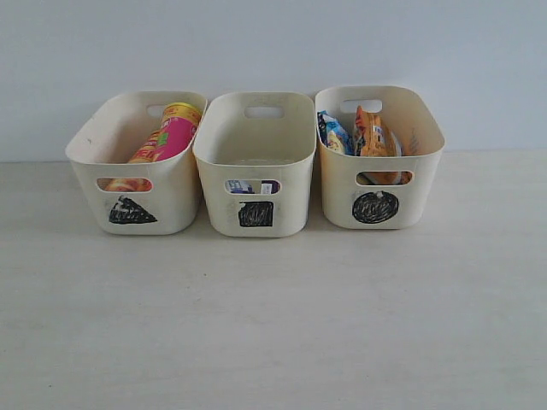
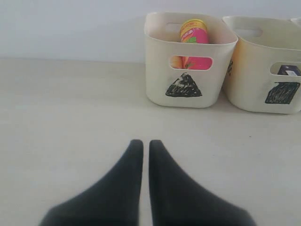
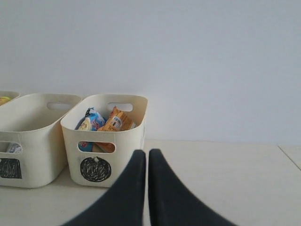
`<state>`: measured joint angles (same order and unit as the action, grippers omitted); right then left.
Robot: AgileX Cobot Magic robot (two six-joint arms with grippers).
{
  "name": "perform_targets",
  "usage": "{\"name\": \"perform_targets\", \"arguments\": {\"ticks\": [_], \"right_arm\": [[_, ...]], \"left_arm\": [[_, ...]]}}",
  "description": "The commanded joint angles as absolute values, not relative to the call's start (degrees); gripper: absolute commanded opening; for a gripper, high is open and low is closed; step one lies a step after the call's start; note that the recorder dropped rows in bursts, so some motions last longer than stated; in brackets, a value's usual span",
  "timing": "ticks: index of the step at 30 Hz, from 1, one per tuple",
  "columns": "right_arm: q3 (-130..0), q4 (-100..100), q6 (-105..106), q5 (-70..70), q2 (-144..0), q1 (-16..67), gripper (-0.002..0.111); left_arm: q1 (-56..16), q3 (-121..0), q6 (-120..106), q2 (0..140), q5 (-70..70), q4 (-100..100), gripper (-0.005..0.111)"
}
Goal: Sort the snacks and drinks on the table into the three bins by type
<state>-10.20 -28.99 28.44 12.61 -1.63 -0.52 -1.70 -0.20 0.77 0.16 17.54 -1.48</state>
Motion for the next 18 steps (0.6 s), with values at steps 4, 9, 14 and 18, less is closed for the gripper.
{"name": "perform_targets", "arguments": {"ticks": [4, 9, 14, 18], "right_arm": [[-9.6, -28.8, 28.8, 11.7, -1.4, -0.6, 0.000], [-7.6, -21.6, 22.6, 12.2, -1.3, -0.6, 0.000], [-6.7, -4.6, 4.8, 12.8, -0.1, -0.6, 0.000], [-5.8, -2.6, 3.9, 13.8, 0.0, -0.6, 0.000]], "left_arm": [[-1.9, 0.0, 0.4, 0.0, 17.5, -1.9, 0.004], [-1.9, 0.0, 0.4, 0.0, 17.5, -1.9, 0.004], [-1.9, 0.0, 0.4, 0.0, 17.5, -1.9, 0.004], [-1.9, 0.0, 0.4, 0.0, 17.5, -1.9, 0.004]]}}
